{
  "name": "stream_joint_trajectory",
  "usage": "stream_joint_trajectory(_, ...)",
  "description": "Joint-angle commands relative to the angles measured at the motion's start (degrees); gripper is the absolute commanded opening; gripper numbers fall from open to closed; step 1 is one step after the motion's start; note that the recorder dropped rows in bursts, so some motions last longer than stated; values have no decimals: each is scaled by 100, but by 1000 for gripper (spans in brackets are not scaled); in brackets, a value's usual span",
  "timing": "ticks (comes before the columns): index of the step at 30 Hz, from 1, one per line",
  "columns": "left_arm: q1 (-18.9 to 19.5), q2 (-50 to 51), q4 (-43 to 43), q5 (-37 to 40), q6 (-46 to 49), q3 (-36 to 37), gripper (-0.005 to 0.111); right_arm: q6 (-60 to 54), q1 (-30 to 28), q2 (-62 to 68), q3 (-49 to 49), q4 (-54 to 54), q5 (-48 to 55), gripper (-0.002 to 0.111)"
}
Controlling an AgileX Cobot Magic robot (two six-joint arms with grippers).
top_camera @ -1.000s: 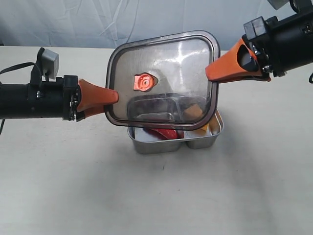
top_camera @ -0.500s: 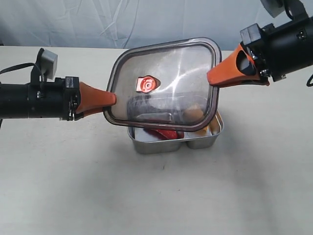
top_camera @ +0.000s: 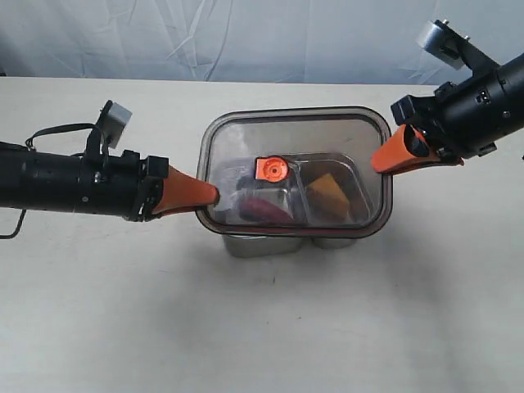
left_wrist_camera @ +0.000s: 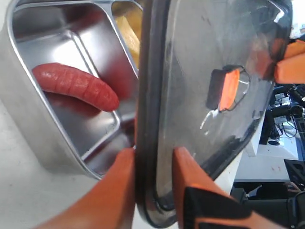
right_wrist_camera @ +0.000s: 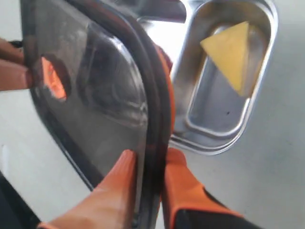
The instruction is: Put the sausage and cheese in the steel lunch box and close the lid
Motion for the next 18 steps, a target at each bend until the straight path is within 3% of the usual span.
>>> stream_joint_trajectory(1,-185,-75,-148,977,37,-57,0,404,111,295,-271,326,-255,-1)
stream_joint_trajectory(4,-185,-75,-148,977,37,-57,0,526,111,769,-683,311,-13,-1)
stream_joint_trajectory(11,-243,-63,-148,-230,-15,-129,0,647,111,1308,-850,53,-75,-1)
stream_joint_trajectory(18,-1035,-28,-148,-1461,-49,-517,0,751,111,1475,-854,-162,-368,-1)
